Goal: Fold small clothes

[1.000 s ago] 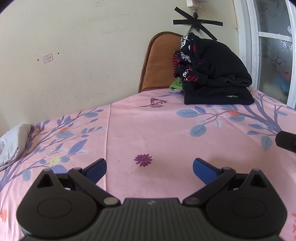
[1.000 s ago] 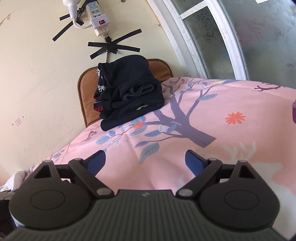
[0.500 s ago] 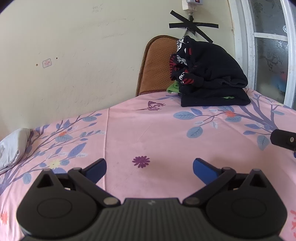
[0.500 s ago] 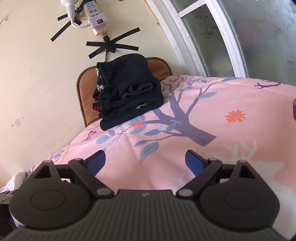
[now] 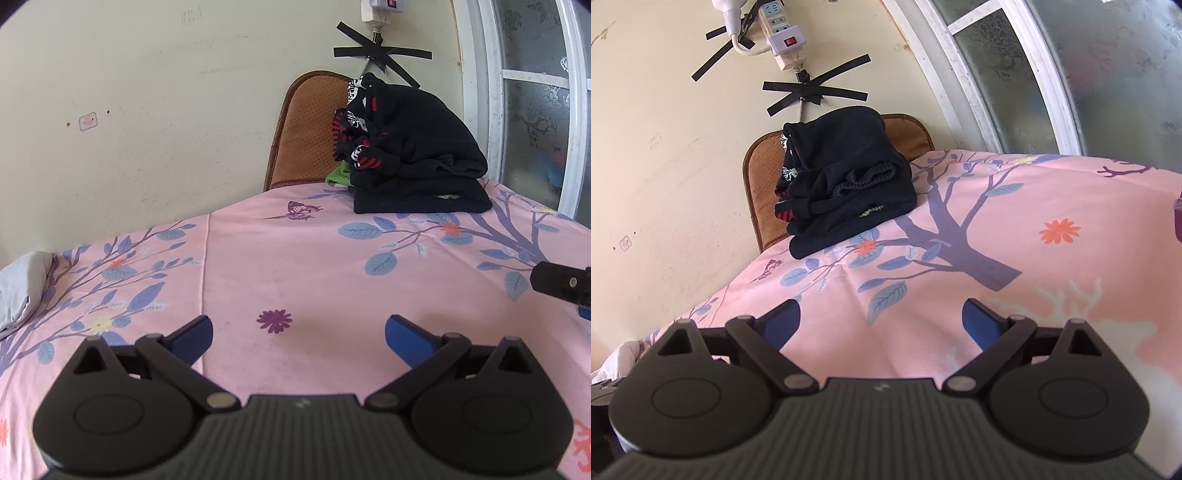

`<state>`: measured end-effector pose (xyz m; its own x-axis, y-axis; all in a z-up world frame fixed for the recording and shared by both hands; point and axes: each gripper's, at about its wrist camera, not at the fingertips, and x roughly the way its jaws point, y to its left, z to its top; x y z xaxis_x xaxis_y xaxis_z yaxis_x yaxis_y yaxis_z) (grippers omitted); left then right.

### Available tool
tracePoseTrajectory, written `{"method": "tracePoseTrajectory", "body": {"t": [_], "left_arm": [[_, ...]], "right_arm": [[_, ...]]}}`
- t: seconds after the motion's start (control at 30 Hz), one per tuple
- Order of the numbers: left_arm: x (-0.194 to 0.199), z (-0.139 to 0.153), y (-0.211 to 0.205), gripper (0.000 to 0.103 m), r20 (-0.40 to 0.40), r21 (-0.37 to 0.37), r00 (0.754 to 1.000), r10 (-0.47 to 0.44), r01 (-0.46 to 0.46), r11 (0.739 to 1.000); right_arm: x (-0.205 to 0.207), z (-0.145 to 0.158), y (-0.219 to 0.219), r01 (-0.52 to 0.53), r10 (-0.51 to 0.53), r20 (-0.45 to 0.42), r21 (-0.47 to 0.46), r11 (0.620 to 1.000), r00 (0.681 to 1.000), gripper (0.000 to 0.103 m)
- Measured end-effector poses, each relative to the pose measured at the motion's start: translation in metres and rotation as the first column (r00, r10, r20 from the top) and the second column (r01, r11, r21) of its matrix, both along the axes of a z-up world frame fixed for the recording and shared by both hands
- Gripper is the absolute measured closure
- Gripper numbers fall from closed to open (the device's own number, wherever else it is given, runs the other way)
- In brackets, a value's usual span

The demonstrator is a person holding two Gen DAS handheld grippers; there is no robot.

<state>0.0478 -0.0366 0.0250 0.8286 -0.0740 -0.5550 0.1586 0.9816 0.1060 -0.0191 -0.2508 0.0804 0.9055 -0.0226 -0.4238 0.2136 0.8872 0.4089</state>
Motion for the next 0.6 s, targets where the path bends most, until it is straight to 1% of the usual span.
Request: {"method": "tracePoseTrajectory", "body": {"t": [0.2,0.43,0.6], "left_arm": [[-0.0016,0.0013,-0.0014,0.0,0.01,0.007,1.0,-0.003,0.002,1.0],[0.0012,0.0015,0.0033,0.0,-0.018,-0.022,1.0,0.001,-0.001,1.0],[0.003,0.0006,0.0041,0.0,-0.034,-0.025,0.999,0.013,-0.014,1.0]], "right_arm": [[-0.0002,0.0001,0.0002,0.001,-0.001,-0.001,-0.004,1.0,1.0,0.006],[0.001,0.0002,0.0012,0.0,0.0,-0.01,-0.011,1.0,1.0,0.006],[0.0018,0.0003,0.0025,-0.002,0.001,-0.016,-0.019,1.0,1.0,0.006]]}}
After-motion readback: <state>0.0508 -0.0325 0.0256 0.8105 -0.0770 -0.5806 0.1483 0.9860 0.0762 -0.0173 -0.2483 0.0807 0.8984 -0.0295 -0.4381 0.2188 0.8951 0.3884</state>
